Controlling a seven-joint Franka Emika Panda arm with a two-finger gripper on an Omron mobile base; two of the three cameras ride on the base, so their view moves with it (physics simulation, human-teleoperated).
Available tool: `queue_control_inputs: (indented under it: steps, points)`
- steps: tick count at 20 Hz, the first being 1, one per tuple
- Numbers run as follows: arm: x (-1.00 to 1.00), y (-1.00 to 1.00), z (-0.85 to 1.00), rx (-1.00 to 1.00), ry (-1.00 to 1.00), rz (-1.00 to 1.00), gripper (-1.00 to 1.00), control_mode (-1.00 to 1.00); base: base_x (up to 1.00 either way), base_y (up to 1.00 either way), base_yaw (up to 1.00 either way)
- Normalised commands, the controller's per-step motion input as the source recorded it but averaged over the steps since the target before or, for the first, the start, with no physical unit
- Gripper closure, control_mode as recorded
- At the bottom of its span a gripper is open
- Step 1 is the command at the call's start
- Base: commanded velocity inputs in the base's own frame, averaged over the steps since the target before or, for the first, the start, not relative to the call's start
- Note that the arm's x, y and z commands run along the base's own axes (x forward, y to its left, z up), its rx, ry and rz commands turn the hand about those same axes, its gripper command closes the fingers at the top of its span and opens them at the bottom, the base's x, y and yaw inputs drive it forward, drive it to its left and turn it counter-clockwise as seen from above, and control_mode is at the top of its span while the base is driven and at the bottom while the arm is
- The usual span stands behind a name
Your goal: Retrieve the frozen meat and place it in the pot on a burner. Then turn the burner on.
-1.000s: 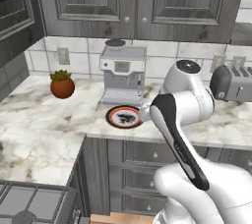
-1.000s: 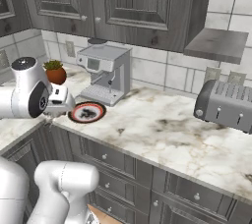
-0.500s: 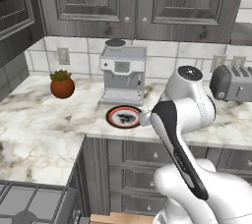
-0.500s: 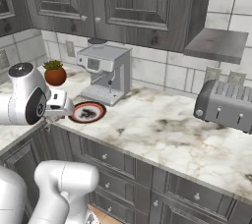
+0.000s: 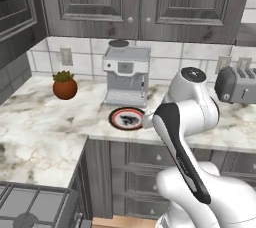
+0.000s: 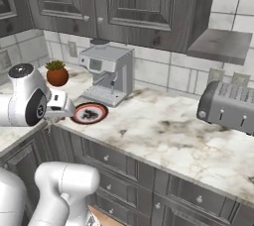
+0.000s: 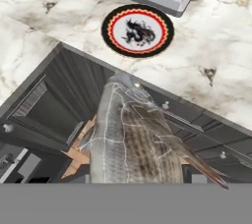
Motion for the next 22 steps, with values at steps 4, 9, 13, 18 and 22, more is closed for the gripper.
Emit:
queue_control_inputs:
  steps: [4, 9, 13, 18, 22]
  points:
    - [0.0, 0.0, 0.0, 0.0, 0.0, 0.0, 1.0, 1.0, -0.18, 0.08, 0.31]
    - [0.0, 0.0, 0.0, 0.0, 0.0, 0.0, 1.0, 1.0, -0.13, 0.21, 0.4]
    - [0.0, 0.0, 0.0, 0.0, 0.0, 0.0, 1.0, 1.0, -0.18, 0.31, 0.39]
    - [0.0, 0.0, 0.0, 0.0, 0.0, 0.0, 1.0, 1.0, -0.16, 0.31, 0.43]
    - [0.0, 0.0, 0.0, 0.0, 0.0, 0.0, 1.0, 1.0, -0.38, 0.23, 0.58]
